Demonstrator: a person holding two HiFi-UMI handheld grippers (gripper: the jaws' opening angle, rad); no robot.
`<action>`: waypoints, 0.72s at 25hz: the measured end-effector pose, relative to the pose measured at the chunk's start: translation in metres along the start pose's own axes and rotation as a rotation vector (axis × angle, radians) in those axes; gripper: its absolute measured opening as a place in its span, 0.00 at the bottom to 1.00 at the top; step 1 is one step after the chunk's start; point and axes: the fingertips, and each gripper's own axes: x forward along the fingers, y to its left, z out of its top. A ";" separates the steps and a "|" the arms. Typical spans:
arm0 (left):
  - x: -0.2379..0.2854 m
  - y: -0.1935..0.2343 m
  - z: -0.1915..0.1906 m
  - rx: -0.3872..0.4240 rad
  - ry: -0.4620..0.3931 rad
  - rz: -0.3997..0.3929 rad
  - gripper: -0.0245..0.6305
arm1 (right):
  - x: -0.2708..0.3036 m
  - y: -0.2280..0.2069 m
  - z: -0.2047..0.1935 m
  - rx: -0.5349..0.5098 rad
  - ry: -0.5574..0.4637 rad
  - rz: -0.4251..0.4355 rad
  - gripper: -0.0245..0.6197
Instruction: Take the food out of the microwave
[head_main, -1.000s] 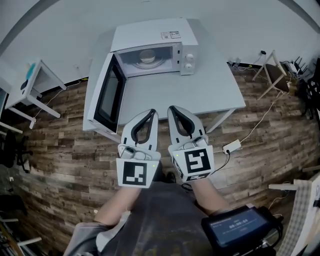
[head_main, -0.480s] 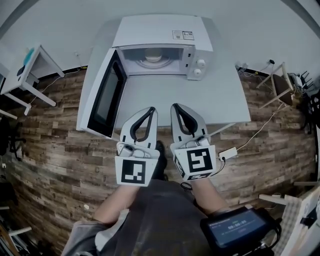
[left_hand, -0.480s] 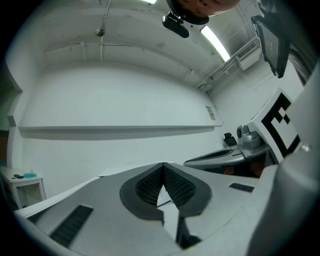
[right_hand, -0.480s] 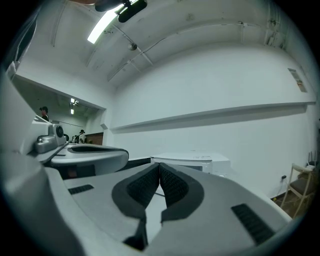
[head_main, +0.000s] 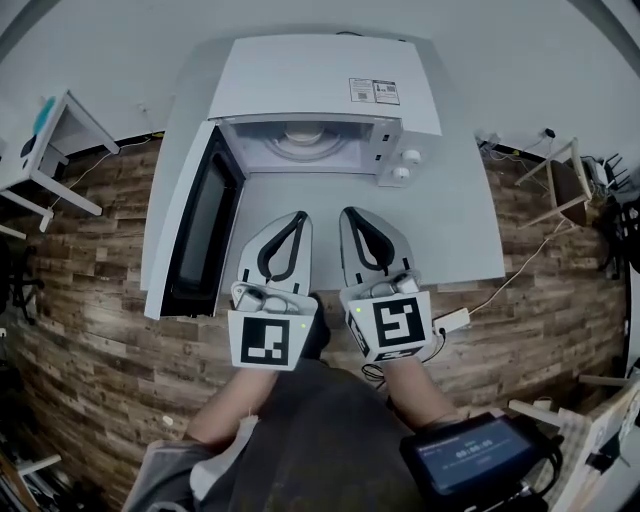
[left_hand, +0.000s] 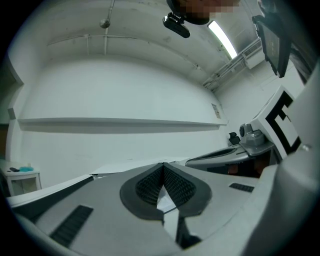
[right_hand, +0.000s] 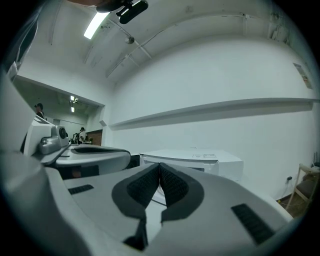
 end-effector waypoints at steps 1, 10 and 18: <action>0.010 0.004 -0.003 -0.001 0.001 0.002 0.05 | 0.009 -0.005 -0.001 -0.001 0.002 0.004 0.05; 0.078 0.053 -0.017 -0.040 0.012 0.047 0.05 | 0.093 -0.030 0.001 -0.027 0.015 0.054 0.05; 0.104 0.055 -0.012 -0.002 -0.001 0.025 0.05 | 0.124 -0.040 0.016 -0.039 -0.020 0.077 0.05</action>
